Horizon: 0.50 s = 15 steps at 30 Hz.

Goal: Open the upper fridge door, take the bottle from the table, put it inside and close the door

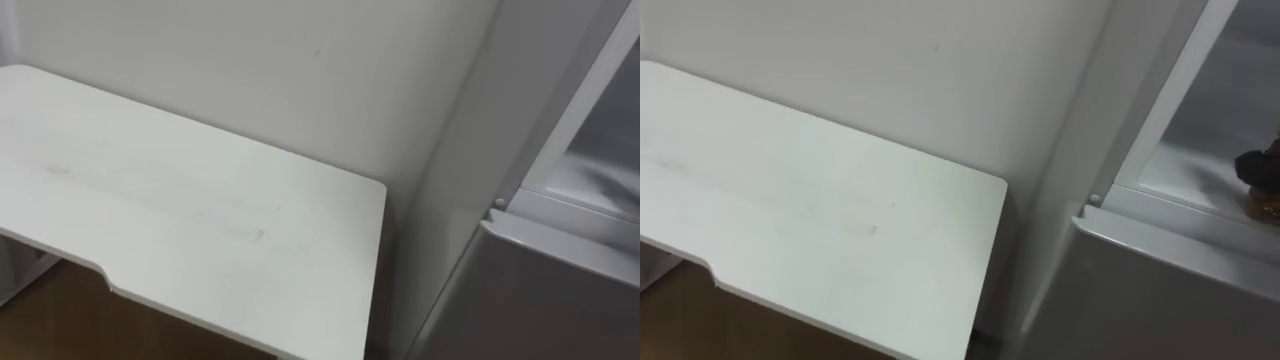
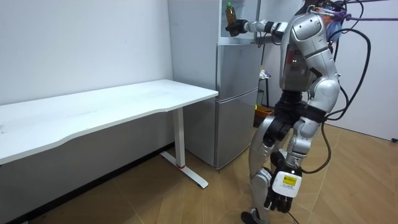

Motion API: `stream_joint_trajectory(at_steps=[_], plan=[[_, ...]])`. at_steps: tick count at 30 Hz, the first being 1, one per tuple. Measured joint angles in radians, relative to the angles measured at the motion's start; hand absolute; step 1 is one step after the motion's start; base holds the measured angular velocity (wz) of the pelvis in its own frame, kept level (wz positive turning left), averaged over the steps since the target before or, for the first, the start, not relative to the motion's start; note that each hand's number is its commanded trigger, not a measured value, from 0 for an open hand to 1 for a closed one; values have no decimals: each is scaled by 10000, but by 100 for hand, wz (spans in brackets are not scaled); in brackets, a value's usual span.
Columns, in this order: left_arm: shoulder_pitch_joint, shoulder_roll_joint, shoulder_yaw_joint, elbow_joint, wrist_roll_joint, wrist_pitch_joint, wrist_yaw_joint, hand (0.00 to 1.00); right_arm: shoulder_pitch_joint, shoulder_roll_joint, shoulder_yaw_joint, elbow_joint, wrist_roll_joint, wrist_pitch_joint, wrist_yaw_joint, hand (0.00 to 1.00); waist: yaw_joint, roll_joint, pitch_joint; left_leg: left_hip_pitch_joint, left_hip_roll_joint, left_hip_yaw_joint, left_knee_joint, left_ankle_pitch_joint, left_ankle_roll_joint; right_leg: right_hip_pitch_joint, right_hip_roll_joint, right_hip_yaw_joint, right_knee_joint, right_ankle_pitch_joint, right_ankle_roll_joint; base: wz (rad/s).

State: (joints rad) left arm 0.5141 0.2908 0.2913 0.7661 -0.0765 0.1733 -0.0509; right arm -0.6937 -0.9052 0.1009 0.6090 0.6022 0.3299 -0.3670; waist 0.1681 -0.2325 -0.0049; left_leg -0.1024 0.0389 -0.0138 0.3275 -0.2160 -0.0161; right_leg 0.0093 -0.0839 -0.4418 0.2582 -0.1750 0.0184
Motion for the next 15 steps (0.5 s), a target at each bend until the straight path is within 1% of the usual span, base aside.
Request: stream_joint_trajectory(at_steps=[2,3,8,10,11,14,15], plan=[[2,4,0,-3,-6,0,5,0,-20,-3,0,0,181,0,0,100,-3,-3,1,100,0,3,-25,-1,0,108,-1,7,-4,-2,3,0],[2,12,0,-26,-52,-2,5,0,-22,-18,0,-1,247,0,1,100,-44,-24,-19,105,0,0,-26,-8,-5,123,-1,2,-3,-8,13,0],[2,16,1,-149,-104,6,4,0,-41,-82,1,205,543,22,131,100,-9,-82,-18,48,5,-19,24,-14,-12,120,12,-7,-14,-8,14,0],[2,17,1,-118,-101,36,4,0,-41,-82,5,261,550,218,227,100,13,-81,-16,1,8,-19,68,-15,-13,92,16,-8,-13,-8,14,0],[2,17,2,-116,-101,51,4,0,-41,-82,15,309,551,233,240,100,21,-81,-16,-11,9,-20,82,-15,-13,87,17,-9,-14,-8,14,0],[4,25,-1,-110,-96,155,4,0,-40,-82,52,547,581,434,320,100,78,-77,-12,-72,10,-34,130,-15,-13,76,19,-15,-13,-7,12,3],[3,40,-12,-74,-96,183,3,0,-40,-81,131,547,599,432,299,100,90,-64,-1,-88,11,-38,150,-16,-13,75,22,-22,-22,-6,9,0]])
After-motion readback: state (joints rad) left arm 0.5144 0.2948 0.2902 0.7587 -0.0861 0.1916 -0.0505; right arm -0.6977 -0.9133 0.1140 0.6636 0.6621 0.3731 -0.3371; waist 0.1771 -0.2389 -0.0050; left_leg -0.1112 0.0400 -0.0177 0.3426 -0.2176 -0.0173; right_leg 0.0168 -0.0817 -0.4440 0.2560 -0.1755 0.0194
